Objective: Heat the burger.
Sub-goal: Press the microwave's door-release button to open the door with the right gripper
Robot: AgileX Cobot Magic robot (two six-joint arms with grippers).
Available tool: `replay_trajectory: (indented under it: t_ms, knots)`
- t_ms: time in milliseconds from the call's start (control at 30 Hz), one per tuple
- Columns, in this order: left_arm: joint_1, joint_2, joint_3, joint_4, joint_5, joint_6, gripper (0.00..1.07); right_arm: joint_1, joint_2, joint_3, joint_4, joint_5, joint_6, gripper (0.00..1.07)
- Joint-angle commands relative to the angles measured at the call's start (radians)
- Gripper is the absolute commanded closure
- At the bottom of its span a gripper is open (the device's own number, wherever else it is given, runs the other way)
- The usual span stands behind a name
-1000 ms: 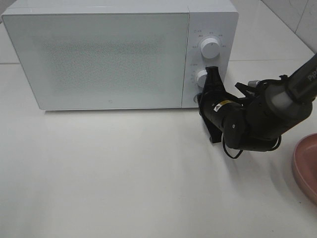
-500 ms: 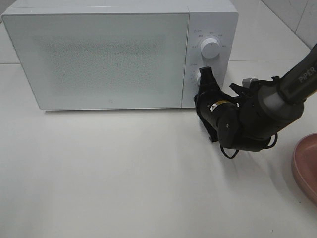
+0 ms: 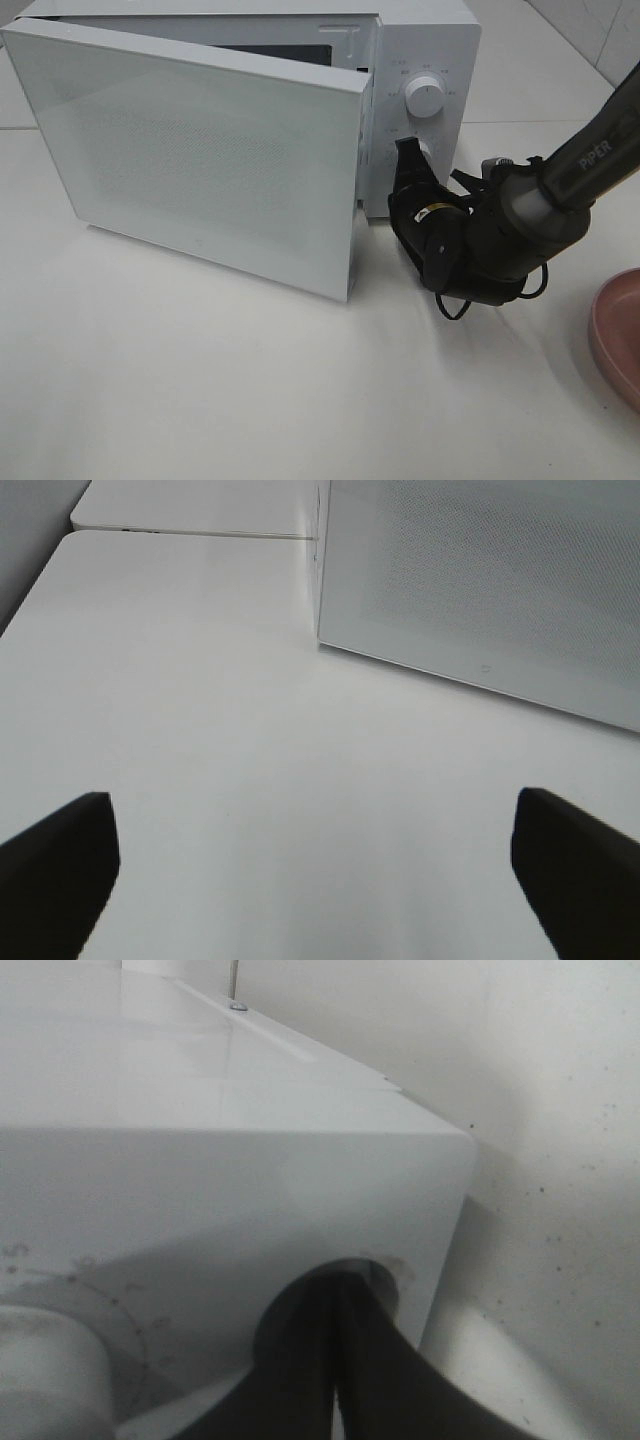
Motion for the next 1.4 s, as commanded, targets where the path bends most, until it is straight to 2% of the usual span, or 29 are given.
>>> replay_trajectory:
  t_ms: [33,167,633,1033,1167,1400]
  knots:
    - [-0.005,-0.019,0.003,-0.005,-0.006,-0.001,0.07,-0.049,-0.016,-0.102,-0.037,-0.303,-0.033,1.07]
    - [-0.005,-0.019,0.003,-0.005,-0.006,-0.001,0.07,-0.049,-0.016,-0.102,-0.036,-0.299,-0.033,1.07]
    - [-0.005,-0.019,0.003,-0.005,-0.006,-0.001,0.07,-0.046,-0.027,-0.099,-0.047,-0.093,-0.01,1.07]
    - [-0.005,-0.019,0.003,-0.005,-0.006,-0.001,0.07,-0.046,-0.107,0.036,-0.102,0.138,0.006,1.07]
    - [-0.005,-0.019,0.003,-0.005,-0.006,-0.001,0.07,-0.046,-0.129,0.066,-0.106,0.159,0.003,1.07]
    - [-0.005,-0.019,0.003,-0.005,-0.006,-0.001,0.07,-0.046,-0.209,0.116,-0.152,0.289,-0.097,1.07]
